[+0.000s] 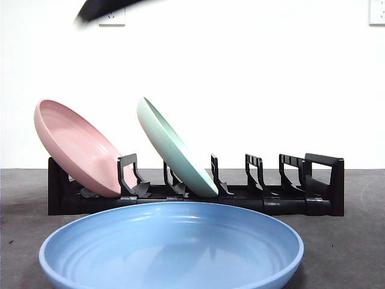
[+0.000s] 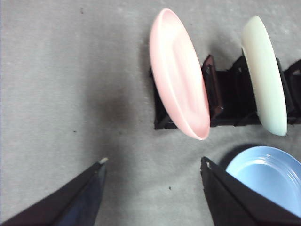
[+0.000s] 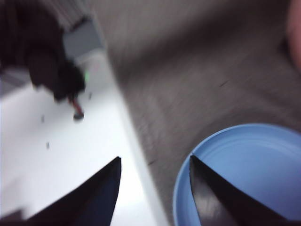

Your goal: Place the plate

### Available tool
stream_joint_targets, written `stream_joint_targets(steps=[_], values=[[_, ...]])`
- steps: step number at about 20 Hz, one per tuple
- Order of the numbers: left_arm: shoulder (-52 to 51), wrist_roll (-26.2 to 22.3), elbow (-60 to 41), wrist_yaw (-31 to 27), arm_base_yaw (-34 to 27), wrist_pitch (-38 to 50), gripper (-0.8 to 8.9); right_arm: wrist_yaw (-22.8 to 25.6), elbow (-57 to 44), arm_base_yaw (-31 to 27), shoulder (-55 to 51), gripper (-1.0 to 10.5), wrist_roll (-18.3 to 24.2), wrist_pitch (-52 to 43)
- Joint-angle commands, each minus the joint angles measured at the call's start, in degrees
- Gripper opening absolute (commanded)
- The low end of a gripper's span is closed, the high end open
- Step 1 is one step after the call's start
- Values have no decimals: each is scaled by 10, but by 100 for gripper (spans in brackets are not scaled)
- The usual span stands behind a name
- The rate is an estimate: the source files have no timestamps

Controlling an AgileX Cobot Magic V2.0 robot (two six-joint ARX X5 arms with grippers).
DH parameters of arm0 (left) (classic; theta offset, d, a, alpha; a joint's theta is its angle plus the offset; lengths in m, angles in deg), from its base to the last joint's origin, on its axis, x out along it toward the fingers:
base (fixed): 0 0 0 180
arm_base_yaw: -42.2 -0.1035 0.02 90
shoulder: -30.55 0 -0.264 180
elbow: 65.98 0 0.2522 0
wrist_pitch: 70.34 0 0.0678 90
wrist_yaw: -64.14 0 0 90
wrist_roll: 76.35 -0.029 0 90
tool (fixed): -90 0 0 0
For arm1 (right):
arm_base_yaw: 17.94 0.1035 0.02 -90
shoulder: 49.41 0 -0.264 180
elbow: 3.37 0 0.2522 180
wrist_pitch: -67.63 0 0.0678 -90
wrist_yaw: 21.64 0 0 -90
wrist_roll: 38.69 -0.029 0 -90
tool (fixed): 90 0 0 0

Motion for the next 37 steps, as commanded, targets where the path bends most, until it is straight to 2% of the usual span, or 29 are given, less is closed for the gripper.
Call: stream_joint_targets(steps=[1, 3, 5, 7, 9, 16, 24, 27, 29, 37], values=[[26, 33, 13, 3, 6, 15, 385, 20, 40, -24, -19, 229, -50, 62], [53, 42, 14, 3, 17, 31, 384, 38, 70, -57, -41, 229, -71, 132], [86, 50, 20, 3, 32, 52, 384, 76, 87, -85, -63, 230, -72, 184], [130, 52, 44, 3, 42, 55, 382, 117, 88, -107, -85, 229, -72, 206], [178, 52, 80, 3, 50, 56, 378, 135, 88, -125, -101, 230, -72, 222], [339, 49, 195, -6, 58, 58, 375, 134, 88, -139, -112, 229, -72, 232], [419, 28, 207, -30, 58, 84, 360, 135, 88, -139, -112, 229, -72, 235], [421, 16, 207, -30, 58, 84, 109, 136, 88, -139, -112, 229, -72, 235], [421, 11, 207, -30, 58, 82, 28, 136, 88, -139, -112, 229, -72, 235], [423, 11, 207, -30, 58, 77, 16, 135, 88, -139, -112, 229, -72, 243]])
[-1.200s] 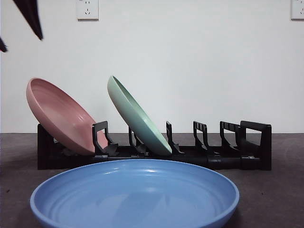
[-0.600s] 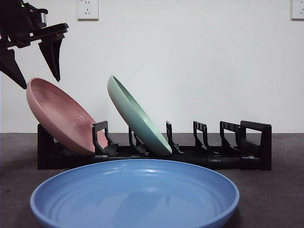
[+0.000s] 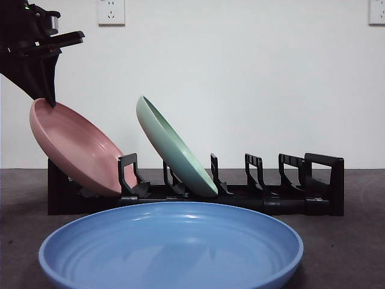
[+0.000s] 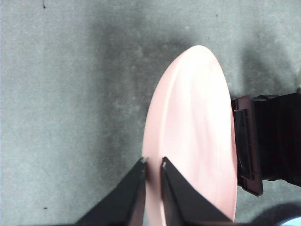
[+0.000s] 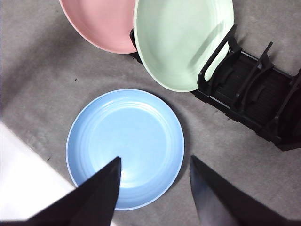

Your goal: Place the plate

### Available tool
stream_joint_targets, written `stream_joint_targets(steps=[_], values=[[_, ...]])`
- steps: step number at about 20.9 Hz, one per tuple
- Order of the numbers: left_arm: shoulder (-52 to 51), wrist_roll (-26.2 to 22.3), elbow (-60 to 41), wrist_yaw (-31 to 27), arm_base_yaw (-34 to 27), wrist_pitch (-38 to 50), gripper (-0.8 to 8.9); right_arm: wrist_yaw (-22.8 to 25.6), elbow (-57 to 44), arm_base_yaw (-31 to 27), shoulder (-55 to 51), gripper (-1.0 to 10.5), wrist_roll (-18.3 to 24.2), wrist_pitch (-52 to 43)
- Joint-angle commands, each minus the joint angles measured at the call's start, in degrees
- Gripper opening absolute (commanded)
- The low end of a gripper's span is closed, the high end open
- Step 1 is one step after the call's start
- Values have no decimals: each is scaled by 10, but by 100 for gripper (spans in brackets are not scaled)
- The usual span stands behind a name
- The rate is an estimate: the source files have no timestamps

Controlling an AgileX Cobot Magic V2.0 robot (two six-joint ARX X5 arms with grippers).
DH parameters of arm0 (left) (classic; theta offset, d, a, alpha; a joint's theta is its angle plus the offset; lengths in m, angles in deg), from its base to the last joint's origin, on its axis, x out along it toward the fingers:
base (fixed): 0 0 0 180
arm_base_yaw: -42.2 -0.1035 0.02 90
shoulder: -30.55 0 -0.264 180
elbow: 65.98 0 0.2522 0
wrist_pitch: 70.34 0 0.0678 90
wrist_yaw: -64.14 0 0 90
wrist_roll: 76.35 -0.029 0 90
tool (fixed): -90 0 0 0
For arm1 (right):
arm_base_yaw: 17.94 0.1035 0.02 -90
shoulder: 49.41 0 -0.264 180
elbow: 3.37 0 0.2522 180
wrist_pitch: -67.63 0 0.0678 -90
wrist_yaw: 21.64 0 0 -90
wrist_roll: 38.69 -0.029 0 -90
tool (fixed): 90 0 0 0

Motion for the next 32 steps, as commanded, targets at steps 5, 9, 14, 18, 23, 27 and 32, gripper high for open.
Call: stream_joint_targets(steps=[5, 9, 14, 18, 23, 27, 32], values=[[8, -12, 46, -23, 2, -28, 16, 2, 12, 6, 5, 229, -8, -2], [-1, -26, 96, -58, -4, -80, 16, 2, 12, 6, 5, 229, -8, 1], [-36, -28, 132, -61, -25, -132, 16, 45, 12, 6, 4, 229, -5, 12], [-89, -28, 132, -61, -36, -205, 16, 99, 12, 6, -3, 229, 7, 11], [-141, -23, 127, -60, -26, -242, 16, 145, 12, 6, -8, 229, 14, 11], [-180, -10, 111, -60, -19, -258, 16, 151, 12, 5, -10, 229, 14, 10], [-238, 0, 52, -53, -19, -256, 16, 151, 12, 5, -10, 229, 14, 10]])
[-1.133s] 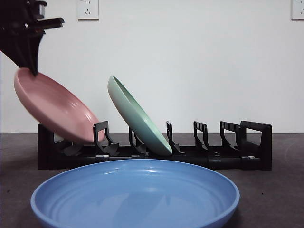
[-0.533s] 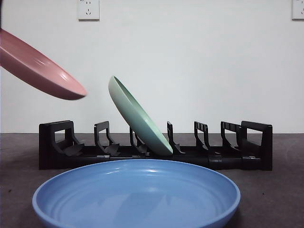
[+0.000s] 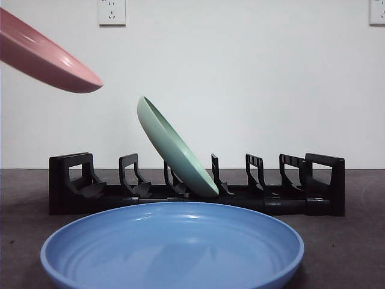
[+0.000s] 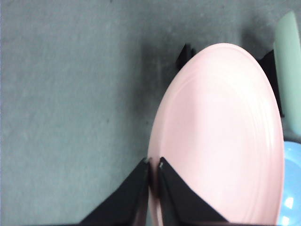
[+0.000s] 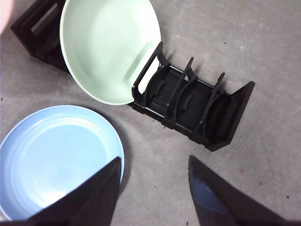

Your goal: Place the plate

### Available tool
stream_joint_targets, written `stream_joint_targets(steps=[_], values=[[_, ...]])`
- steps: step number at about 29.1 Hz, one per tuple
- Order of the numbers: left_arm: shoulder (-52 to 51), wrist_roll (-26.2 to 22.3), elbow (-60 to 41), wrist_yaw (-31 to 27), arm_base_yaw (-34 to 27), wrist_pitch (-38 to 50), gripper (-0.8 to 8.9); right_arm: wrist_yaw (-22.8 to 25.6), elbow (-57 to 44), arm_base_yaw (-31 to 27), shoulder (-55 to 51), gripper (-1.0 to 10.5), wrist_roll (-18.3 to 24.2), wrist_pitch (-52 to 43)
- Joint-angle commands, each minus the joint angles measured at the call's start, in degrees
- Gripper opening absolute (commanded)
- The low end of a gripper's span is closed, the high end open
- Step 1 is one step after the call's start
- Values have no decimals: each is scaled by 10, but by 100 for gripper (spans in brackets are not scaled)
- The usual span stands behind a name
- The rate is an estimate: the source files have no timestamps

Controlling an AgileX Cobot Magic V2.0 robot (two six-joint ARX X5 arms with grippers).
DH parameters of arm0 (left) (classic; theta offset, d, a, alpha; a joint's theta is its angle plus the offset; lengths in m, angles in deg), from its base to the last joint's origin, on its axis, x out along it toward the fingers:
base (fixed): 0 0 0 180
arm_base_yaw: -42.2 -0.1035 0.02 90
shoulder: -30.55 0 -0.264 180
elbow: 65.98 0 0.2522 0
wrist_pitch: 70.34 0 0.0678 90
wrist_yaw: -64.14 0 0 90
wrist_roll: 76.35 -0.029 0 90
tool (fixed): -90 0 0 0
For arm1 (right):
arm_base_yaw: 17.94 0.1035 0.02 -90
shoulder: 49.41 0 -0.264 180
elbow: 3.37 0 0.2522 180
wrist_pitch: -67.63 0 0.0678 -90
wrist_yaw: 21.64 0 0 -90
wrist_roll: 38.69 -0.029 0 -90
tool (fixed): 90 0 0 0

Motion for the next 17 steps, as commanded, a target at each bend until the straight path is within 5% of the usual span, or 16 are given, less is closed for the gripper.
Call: stream_joint_targets(steps=[1, 17], values=[[-24, 14, -31, 12, 0, 7, 16, 3, 12, 5, 2, 229, 7, -5], [-182, 95, -369, 229, 1, 134, 15, 16, 12, 5, 2, 229, 6, -6]])
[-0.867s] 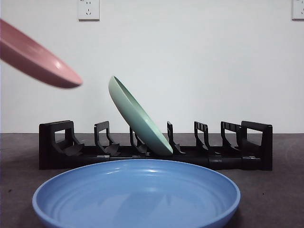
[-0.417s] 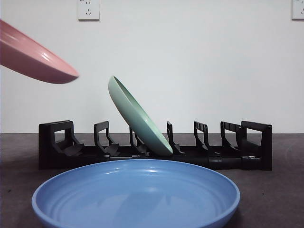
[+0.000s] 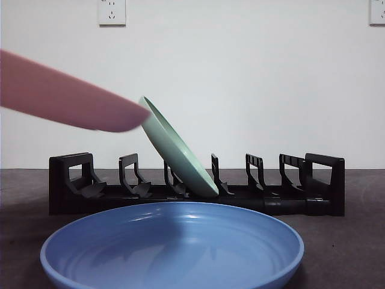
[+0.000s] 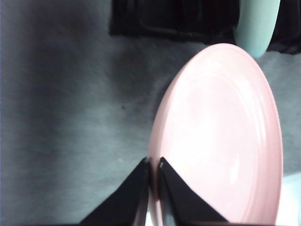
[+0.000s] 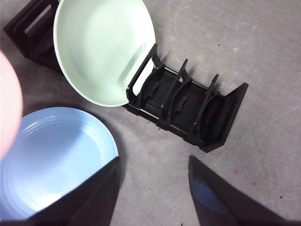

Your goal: Place the plate

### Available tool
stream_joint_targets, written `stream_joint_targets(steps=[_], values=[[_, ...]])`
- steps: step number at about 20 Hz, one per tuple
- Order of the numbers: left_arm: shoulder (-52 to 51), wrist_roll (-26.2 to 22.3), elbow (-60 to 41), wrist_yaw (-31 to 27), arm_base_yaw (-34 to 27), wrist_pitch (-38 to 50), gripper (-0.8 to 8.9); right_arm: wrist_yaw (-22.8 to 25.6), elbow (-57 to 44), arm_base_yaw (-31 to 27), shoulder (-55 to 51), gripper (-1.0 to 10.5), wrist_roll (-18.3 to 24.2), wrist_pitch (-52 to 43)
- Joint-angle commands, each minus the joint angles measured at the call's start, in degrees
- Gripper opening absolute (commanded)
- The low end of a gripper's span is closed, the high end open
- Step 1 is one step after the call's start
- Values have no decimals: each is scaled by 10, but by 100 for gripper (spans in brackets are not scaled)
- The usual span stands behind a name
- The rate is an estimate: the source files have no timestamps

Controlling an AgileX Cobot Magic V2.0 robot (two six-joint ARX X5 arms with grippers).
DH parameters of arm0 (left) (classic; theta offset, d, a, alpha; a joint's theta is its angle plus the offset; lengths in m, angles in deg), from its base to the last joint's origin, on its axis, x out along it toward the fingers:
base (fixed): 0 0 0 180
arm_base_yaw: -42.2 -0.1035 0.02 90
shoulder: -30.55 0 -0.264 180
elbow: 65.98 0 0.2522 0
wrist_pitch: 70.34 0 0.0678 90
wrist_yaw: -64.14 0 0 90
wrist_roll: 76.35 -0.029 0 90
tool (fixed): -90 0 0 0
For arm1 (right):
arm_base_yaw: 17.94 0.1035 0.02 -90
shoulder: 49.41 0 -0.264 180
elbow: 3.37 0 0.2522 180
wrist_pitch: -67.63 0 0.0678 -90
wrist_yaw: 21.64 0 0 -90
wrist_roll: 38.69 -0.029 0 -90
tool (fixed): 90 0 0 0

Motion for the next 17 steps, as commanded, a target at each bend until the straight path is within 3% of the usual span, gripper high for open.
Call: stream_joint_targets(steps=[1, 8, 13, 17], values=[[-6, 36, -45, 28, 3, 36, 15, 2, 12, 5, 2, 229, 3, -5], [-8, 122, -145, 38, 51, 162, 14, 4, 12, 5, 2, 229, 3, -5], [30, 206, -203, 30, 146, 280, 14, 18, 12, 5, 2, 229, 3, -5], [88, 240, -203, 18, 194, 369, 15, 19, 12, 5, 2, 229, 3, -3]])
